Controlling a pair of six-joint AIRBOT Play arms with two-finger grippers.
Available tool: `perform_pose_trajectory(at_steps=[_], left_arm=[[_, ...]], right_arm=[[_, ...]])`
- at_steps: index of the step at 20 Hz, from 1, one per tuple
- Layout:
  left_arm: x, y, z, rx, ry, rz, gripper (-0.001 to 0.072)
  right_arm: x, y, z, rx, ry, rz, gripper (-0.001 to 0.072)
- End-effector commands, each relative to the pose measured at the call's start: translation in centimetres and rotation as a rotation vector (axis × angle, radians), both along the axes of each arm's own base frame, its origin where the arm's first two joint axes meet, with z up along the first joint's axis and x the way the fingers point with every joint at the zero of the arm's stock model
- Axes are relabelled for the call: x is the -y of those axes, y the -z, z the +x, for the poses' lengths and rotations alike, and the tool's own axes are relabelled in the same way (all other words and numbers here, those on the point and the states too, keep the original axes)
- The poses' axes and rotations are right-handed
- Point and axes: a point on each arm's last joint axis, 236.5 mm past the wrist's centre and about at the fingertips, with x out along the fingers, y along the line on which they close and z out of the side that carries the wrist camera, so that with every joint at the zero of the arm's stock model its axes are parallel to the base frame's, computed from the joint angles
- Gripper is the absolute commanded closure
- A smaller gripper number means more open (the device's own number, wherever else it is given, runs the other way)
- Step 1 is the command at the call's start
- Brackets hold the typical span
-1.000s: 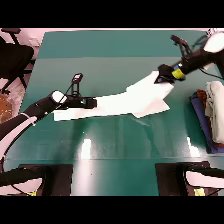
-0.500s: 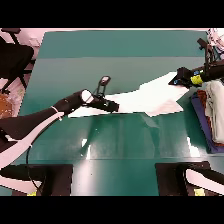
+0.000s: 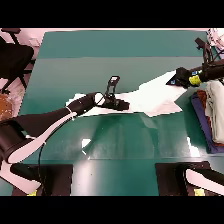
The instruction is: Fold the shirts.
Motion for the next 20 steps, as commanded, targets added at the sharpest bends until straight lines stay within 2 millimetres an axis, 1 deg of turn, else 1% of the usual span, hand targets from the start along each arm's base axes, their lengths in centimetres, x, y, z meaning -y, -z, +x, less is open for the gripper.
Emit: perform_pose_trajectory(at_steps=[1,3,4,6,8,9,10,11,13,17,19,20], left_arm=[[0.1,2.3,-0.4,-0.044,0.002,0.023,0.0686],[0.1,2.5,-0.4,-0.048,0.0,0.022,0.0686],[0.1,2.5,-0.4,-0.049,0.0,0.023,0.0685],[0.1,2.7,-0.5,-0.052,0.002,0.025,0.0686],[0.1,3.1,-0.8,-0.067,0.01,0.033,0.0685],[0.0,3.1,-0.9,-0.069,0.013,0.035,0.0685],[0.0,3.2,-0.9,-0.069,0.013,0.035,0.0685],[0.0,3.2,-0.9,-0.07,0.014,0.036,0.0685],[0.0,3.3,-1.2,-0.079,0.022,0.039,0.0685],[-0.1,3.5,-1.7,-0.091,0.038,0.049,0.0684],[-0.2,3.7,-2.2,-0.098,0.067,0.065,0.0685],[-0.4,3.9,-2.7,-0.101,0.092,0.081,0.0684]], right_arm=[[-1.5,-1.0,-0.2,0.006,-0.024,0.07,0.0692],[-3.0,-2.4,0.0,0.028,-0.035,0.156,0.0693],[-4.4,-3.8,0.0,0.05,-0.055,0.232,0.0693],[-6.9,-7.8,0.3,0.126,-0.101,0.365,0.0693],[-8.7,-10.5,0.5,0.21,-0.145,0.356,0.0693],[-9.7,-11.5,0.5,0.226,-0.167,0.364,0.0693],[-10.9,-12.0,0.4,0.227,-0.196,0.37,0.0693],[-12.3,-12.2,0.3,0.221,-0.228,0.376,0.0693],[-15.3,-11.6,0.0,0.194,-0.292,0.388,0.0693],[-21.8,-9.1,-0.9,0.114,-0.419,0.404,0.0693],[-24.0,-7.9,-1.2,0.084,-0.463,0.405,0.0693],[-24.6,-7.6,-1.3,0.078,-0.476,0.405,0.0693]])
